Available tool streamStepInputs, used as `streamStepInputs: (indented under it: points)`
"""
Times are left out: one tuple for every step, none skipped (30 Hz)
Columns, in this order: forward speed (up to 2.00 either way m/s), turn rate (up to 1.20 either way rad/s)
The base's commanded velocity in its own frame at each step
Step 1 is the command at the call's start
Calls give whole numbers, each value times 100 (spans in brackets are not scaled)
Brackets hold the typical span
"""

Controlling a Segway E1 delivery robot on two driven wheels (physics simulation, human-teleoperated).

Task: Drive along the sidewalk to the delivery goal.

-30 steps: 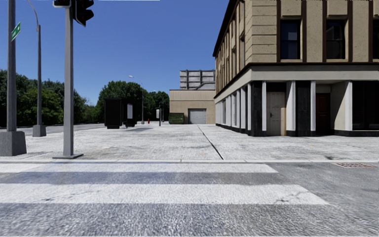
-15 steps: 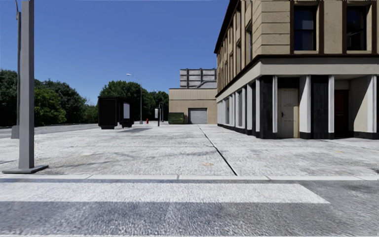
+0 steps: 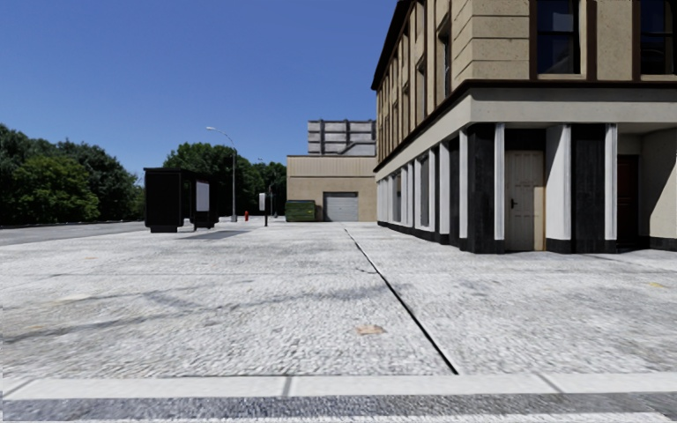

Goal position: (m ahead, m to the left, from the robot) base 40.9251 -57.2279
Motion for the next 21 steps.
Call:
streamStepInputs:
  points:
    - [200, -31]
    - [200, -31]
    - [200, -32]
    - [197, -33]
    - [197, -33]
    - [189, -34]
    - [179, -37]
    - [166, -40]
    - [166, -40]
    - [157, -47]
    - [155, -50]
    - [153, -51]
    - [153, -51]
    - [153, -51]
    - [153, -51]
    - [153, -51]
    - [153, -51]
    - [153, -51]
    - [153, -51]
    - [153, -51]
    - [153, -51]
